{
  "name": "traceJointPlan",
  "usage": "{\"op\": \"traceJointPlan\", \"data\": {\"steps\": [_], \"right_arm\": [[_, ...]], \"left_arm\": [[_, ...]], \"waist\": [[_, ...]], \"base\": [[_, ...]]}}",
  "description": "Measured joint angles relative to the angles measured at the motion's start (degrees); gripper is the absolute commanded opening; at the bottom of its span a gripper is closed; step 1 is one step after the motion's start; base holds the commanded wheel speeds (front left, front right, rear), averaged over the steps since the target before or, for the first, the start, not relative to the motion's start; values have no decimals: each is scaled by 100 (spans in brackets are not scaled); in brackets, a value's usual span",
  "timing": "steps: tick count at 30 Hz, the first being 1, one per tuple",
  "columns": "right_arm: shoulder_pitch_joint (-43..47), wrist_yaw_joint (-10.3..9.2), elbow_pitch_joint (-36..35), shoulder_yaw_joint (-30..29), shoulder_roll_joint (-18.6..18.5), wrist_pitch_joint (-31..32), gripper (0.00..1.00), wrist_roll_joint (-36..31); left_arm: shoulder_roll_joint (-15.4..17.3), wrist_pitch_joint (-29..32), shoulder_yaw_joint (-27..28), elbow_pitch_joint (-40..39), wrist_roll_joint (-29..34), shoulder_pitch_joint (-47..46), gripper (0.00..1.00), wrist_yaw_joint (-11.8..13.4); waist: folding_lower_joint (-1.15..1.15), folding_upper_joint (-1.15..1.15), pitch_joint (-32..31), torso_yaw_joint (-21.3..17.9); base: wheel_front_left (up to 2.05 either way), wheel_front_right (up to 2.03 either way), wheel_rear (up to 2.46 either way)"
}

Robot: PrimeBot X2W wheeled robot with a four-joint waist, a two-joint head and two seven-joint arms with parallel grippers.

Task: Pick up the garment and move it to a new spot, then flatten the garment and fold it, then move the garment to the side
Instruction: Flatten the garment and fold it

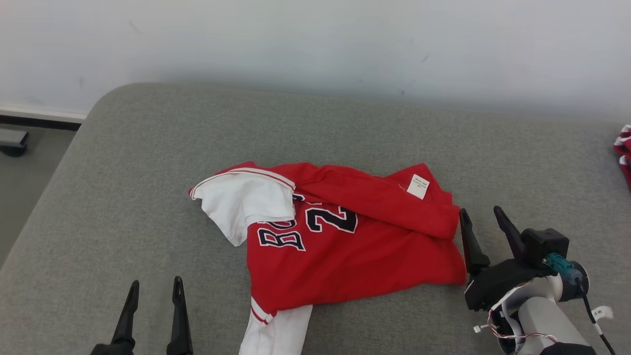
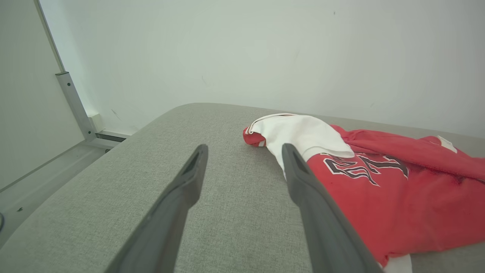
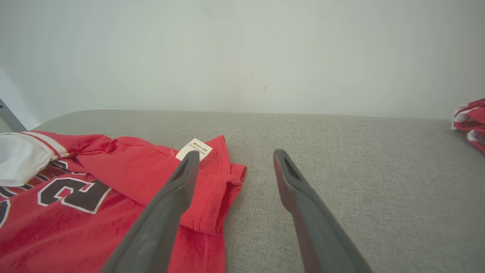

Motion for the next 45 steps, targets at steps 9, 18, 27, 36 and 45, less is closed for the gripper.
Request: {"op": "traceJointPlan", "data": {"steps": [9,18,27,36,45], "right_arm": [[-492,0,1262,272,-53,2,100,192],[-831,0,1751,293,-86,2,0,509],[132,0,398,-162,-354,3,0,437],[857,1,-862,-459,-736,2,0,358],[1190,0,-1784,-916,-1072,59,0,283]], "left_arm": [[-131,0,26,124,91,-174,100,-160],[-176,0,88,269,151,-256,100,-226],[-190,0,258,315,149,43,100,-257],[-194,0,241,289,111,211,100,-268],[-196,0,100,256,31,215,100,-187]], "waist": [[0,0,289,407],[0,0,351,535],[0,0,73,172],[0,0,-202,-446],[-1,0,-332,-765]], "base": [[0,0,0],[0,0,0],[0,0,0],[0,0,0],[0,0,0]]}}
